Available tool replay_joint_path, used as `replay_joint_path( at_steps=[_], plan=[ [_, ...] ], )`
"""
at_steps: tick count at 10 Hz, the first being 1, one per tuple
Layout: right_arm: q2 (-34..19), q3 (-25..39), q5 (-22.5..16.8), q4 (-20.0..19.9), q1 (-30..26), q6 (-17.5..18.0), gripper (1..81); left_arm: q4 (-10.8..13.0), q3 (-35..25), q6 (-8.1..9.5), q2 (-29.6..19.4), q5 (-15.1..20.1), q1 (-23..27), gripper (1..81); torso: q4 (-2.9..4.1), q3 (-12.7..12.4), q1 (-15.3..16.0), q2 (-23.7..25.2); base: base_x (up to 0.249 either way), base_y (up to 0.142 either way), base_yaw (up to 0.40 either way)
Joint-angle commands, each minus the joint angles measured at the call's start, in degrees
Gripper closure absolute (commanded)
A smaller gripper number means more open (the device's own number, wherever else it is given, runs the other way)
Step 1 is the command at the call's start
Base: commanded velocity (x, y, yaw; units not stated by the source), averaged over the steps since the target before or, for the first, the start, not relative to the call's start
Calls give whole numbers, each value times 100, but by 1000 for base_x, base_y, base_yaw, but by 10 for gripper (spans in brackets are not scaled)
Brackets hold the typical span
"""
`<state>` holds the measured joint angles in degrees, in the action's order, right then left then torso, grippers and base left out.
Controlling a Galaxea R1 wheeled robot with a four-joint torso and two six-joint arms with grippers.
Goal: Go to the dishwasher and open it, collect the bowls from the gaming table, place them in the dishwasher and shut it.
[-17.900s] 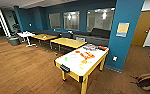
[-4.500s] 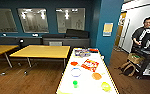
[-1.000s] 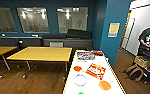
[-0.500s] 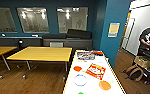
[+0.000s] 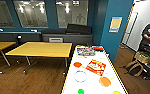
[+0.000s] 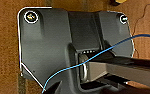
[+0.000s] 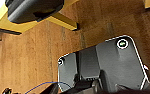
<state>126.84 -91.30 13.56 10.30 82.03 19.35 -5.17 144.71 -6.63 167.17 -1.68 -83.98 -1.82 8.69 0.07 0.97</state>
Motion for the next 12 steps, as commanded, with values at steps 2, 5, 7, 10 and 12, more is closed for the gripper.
replay_joint_path(
  at_steps=[2,5,7,10,12],
  plan=[
    [-1738,1669,-72,-116,-1367,693,10,-54,-57,-5,-43,318,255,10,0,404,0,0,0,0,0],
    [-2248,2117,-608,-116,-2280,1168,10,-54,-57,-5,-34,318,255,10,0,766,4,-4,0,0,0],
    [-2319,2135,-1013,-107,-2774,1449,10,-54,-48,-5,-43,309,255,10,0,962,4,-6,0,0,0],
    [-2371,1722,-1294,-107,-3091,1959,10,-54,-40,-5,-34,318,255,10,0,984,11,-13,0,0,0],
    [-2521,1362,-1312,-125,-3179,2248,10,-54,-40,-5,-25,318,255,10,0,1023,13,-15,0,0,0]
  ],
)
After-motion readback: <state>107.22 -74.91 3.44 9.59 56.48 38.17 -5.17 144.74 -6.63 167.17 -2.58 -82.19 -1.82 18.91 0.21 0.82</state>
